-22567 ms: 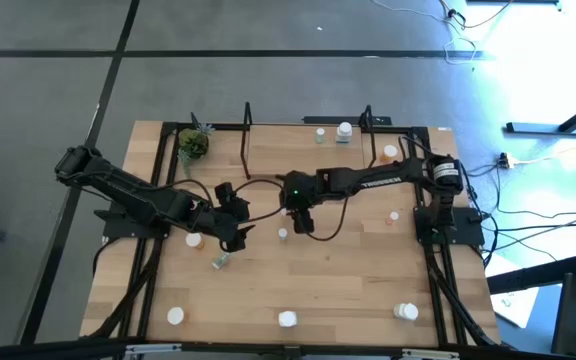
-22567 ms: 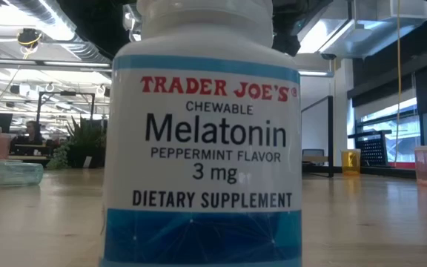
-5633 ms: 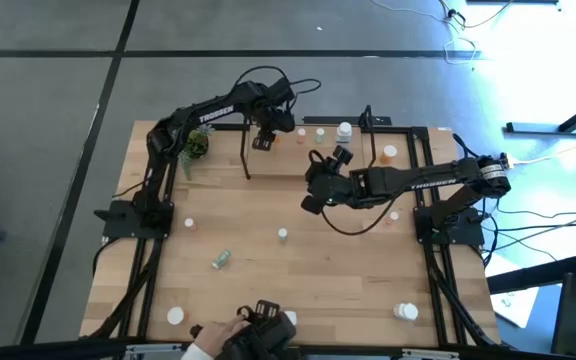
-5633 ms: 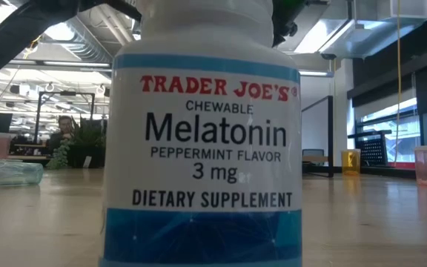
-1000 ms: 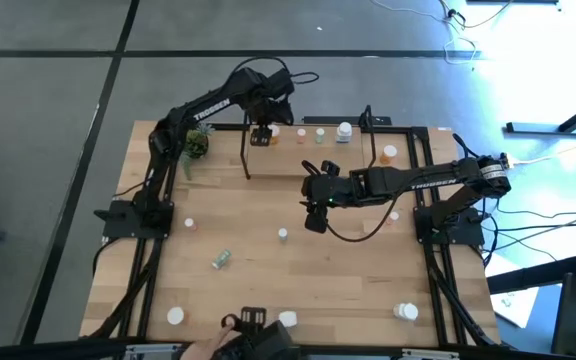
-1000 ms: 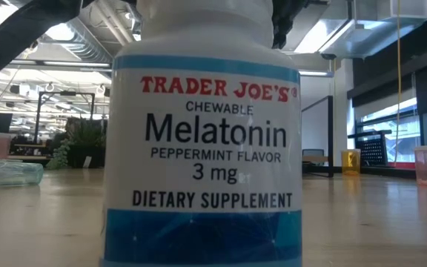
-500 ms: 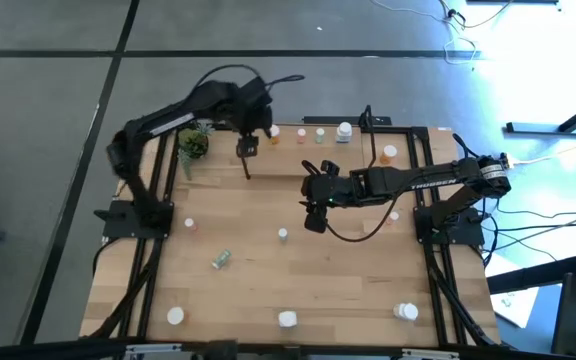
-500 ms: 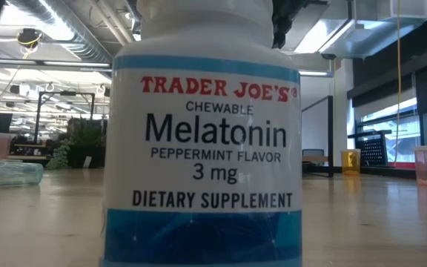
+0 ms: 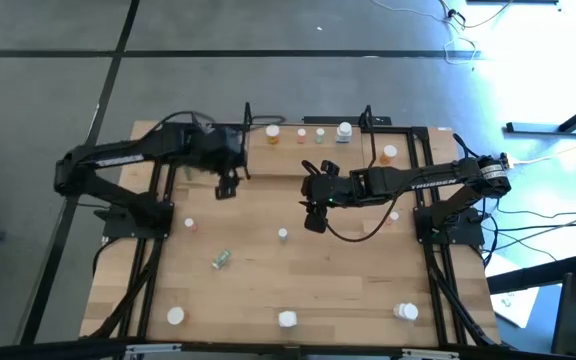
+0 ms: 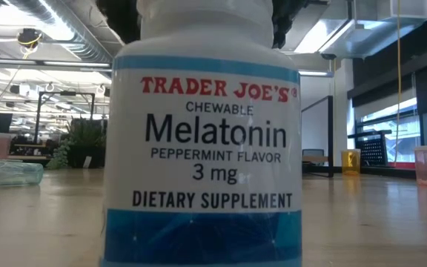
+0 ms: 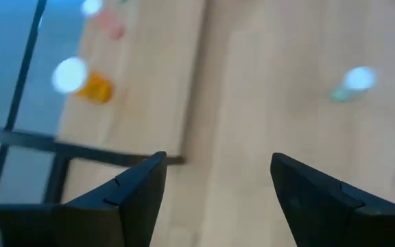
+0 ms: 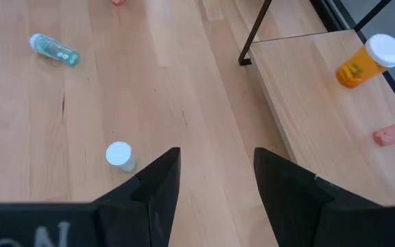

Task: Pick and place medicine bottles onto shelf by color
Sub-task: Put the right green pill bottle on the shelf aligned with the green bottle

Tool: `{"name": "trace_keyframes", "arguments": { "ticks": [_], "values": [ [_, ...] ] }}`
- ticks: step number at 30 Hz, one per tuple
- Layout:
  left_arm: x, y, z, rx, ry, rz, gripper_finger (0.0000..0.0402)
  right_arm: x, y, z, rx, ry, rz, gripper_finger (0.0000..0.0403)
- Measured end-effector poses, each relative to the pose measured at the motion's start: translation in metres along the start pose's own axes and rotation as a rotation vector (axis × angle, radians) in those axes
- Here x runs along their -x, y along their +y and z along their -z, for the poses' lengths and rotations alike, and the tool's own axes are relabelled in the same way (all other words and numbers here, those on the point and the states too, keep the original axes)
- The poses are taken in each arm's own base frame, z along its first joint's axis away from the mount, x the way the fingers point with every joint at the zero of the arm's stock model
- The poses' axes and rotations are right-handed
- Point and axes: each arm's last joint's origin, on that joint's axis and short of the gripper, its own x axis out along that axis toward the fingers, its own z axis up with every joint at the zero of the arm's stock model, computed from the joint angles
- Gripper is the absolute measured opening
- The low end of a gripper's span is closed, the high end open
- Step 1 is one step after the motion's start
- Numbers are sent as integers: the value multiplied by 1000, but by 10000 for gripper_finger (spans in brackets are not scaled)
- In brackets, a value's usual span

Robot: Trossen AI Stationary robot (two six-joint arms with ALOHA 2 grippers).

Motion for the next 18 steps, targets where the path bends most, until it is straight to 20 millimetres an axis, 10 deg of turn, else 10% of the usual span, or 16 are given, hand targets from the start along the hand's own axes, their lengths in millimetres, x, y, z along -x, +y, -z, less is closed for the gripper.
{"name": "trace_keyframes", "arguments": {
  "ticks": [18],
  "values": [
    [20,-96,33,-62,-103,75,256,0,1,-3,-9,-29,-6,188]
  ]
}}
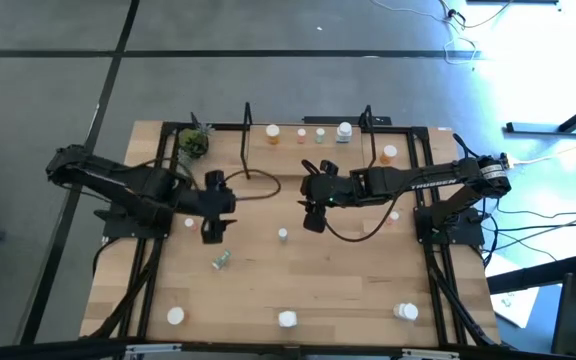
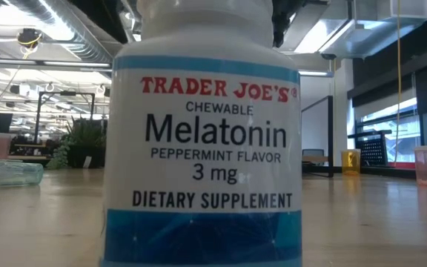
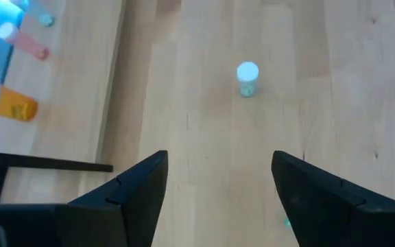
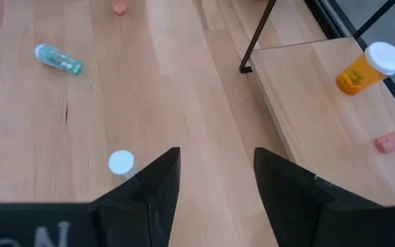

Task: Pick and place medicine bottles onto shelf by color
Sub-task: Put the right green pill bottle on the shelf aligned with the green bottle

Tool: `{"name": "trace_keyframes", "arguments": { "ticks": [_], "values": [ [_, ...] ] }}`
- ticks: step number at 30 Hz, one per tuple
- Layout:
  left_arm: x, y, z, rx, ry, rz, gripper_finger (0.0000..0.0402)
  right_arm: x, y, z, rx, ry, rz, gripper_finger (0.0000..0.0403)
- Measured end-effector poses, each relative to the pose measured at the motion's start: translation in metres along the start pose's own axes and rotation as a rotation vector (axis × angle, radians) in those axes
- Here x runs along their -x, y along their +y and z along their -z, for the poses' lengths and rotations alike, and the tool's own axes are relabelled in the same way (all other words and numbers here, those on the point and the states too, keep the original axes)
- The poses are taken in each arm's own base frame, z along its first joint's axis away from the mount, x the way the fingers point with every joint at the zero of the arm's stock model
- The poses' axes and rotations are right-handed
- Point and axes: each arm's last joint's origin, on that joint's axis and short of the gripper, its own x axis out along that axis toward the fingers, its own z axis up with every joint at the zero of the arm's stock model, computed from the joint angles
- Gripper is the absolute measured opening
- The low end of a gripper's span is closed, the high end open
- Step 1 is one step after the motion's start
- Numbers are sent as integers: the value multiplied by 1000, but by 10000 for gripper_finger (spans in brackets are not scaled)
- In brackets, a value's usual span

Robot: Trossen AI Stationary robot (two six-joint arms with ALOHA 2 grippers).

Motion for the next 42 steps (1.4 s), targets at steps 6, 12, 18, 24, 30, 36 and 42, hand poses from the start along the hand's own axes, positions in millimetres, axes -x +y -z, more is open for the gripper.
{"name": "trace_keyframes", "arguments": {
  "ticks": [6,12,18,24,30,36,42],
  "values": [
    [7,-16,4,42,-28,-15,255,0,1,-4,-13,-38,-8,188],
    [12,-26,8,72,-33,-5,254,0,2,-10,-36,-98,-22,188],
    [16,-35,11,71,-45,14,256,0,3,-9,-26,-80,-69,188],
    [19,-40,15,66,-43,12,255,2,11,-2,102,5,-346,188],
    [19,-38,18,89,-18,-21,256,6,18,11,106,162,-593,188],
    [19,-38,19,88,-18,-27,254,8,22,15,165,178,-597,188],
    [19,-38,19,111,-19,-27,255,4,21,14,201,160,-534,188]
  ]
}}
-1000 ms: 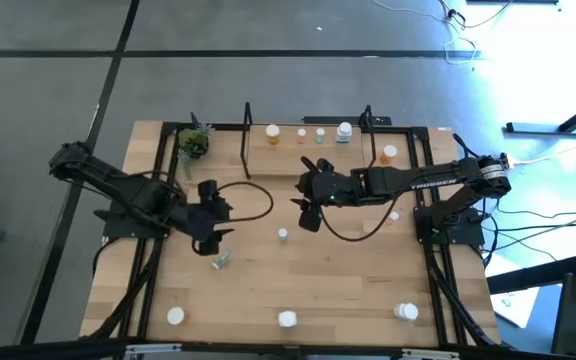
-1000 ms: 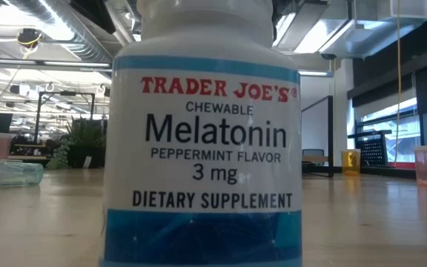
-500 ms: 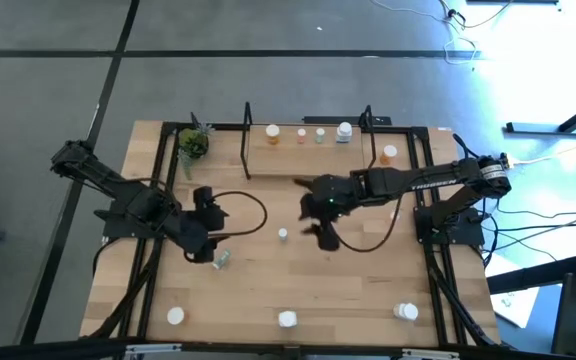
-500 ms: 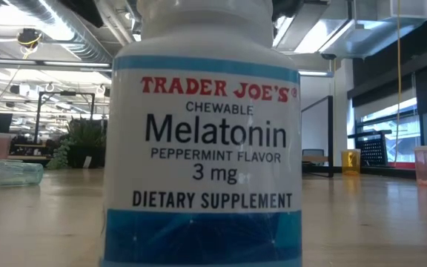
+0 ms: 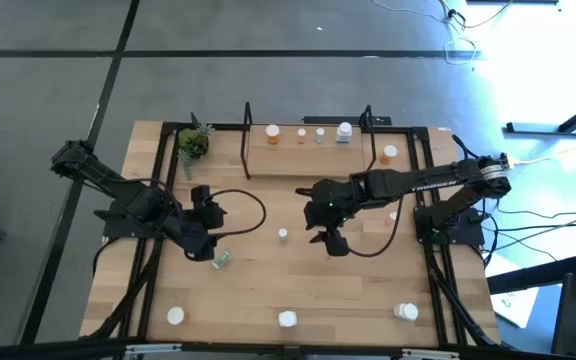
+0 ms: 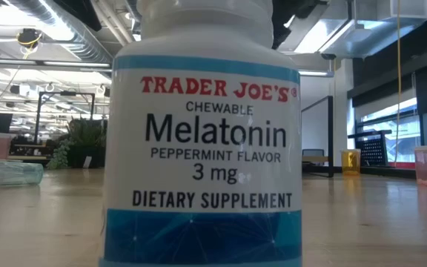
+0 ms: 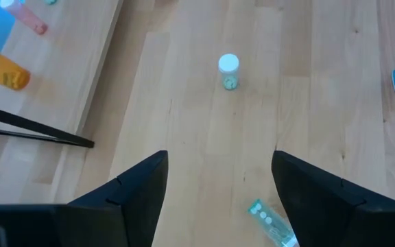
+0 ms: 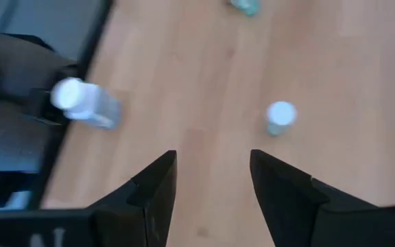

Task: Pick and place medicine bottles onto shelf by color
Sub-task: Put the right green pill bottle on the shelf aligned with the green bottle

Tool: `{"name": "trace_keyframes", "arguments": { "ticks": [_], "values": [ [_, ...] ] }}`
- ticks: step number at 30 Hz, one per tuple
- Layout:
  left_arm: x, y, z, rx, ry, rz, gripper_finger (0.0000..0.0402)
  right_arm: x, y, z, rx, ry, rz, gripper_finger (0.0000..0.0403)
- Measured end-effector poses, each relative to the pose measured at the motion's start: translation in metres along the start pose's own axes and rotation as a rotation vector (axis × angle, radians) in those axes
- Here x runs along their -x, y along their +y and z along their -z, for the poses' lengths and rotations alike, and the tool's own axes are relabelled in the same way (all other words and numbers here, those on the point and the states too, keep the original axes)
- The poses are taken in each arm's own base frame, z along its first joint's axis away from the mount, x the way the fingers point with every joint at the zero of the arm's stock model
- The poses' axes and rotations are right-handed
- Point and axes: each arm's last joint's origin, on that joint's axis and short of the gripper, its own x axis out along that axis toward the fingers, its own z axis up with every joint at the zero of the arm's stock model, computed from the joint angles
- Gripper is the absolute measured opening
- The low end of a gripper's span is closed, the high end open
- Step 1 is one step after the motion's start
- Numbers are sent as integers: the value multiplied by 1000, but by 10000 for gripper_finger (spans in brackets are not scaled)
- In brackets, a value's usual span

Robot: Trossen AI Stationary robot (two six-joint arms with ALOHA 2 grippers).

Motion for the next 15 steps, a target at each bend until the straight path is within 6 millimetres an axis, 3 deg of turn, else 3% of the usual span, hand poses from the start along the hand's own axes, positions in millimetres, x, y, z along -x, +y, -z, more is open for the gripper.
{"name": "trace_keyframes", "arguments": {
  "ticks": [15],
  "values": [
    [0,1,0,4,-12,-19,254,-56,-20,-6,206,-16,115,188]
  ]
}}
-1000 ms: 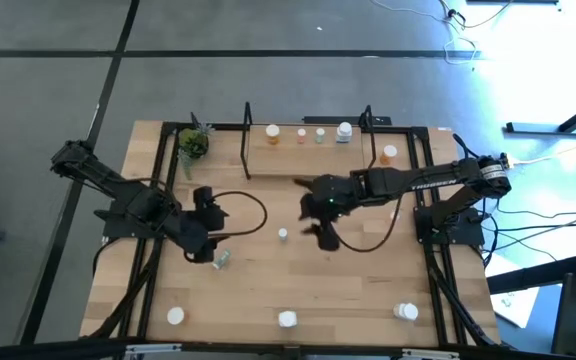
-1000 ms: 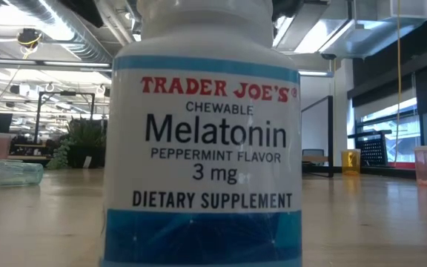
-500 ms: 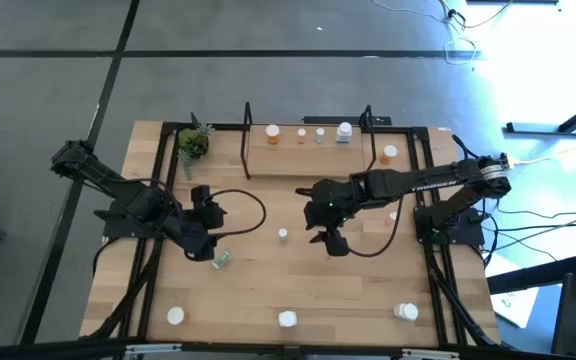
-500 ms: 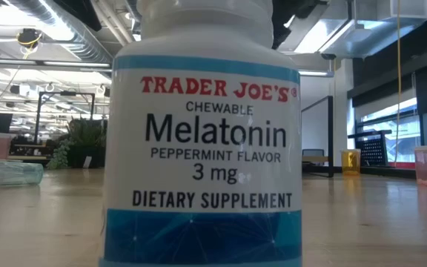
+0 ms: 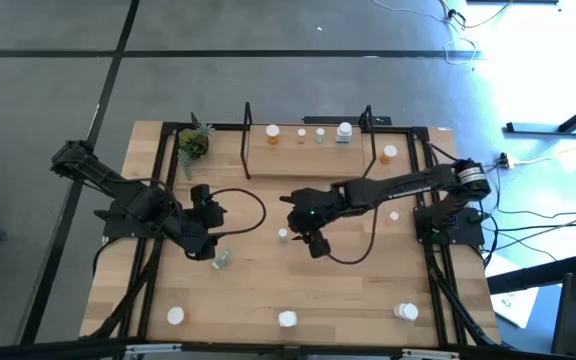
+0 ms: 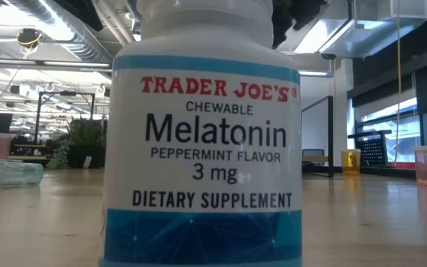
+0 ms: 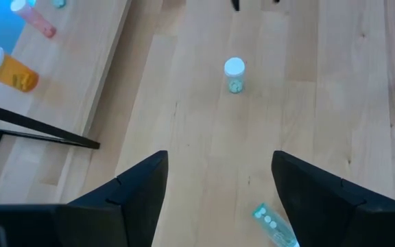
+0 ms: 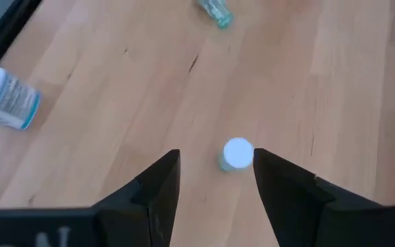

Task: Pick and place medicine bottles onto shelf by color
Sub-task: Put the right green pill bottle on the shelf aligned with the green bottle

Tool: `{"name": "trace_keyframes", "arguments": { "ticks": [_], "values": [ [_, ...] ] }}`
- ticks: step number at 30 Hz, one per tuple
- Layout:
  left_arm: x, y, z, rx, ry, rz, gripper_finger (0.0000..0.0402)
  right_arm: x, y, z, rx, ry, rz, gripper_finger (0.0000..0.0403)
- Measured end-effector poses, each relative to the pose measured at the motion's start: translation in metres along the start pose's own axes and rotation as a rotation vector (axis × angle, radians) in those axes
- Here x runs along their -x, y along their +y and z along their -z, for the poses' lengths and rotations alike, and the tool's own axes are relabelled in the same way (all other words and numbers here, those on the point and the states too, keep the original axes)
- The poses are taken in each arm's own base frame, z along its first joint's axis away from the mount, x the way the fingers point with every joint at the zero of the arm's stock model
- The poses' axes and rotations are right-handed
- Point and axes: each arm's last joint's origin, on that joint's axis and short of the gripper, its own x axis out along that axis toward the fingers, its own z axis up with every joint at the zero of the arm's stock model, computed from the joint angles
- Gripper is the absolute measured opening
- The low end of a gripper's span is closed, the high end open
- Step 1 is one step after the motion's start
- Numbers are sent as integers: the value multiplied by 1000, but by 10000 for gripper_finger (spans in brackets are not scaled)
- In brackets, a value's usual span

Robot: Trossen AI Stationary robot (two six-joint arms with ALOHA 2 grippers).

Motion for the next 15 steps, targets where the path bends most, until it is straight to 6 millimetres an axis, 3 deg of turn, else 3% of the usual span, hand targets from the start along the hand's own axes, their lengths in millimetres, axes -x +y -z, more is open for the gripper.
{"name": "trace_keyframes", "arguments": {
  "ticks": [15],
  "values": [
    [0,0,0,4,-2,2,254,-52,-15,16,81,65,14,188]
  ]
}}
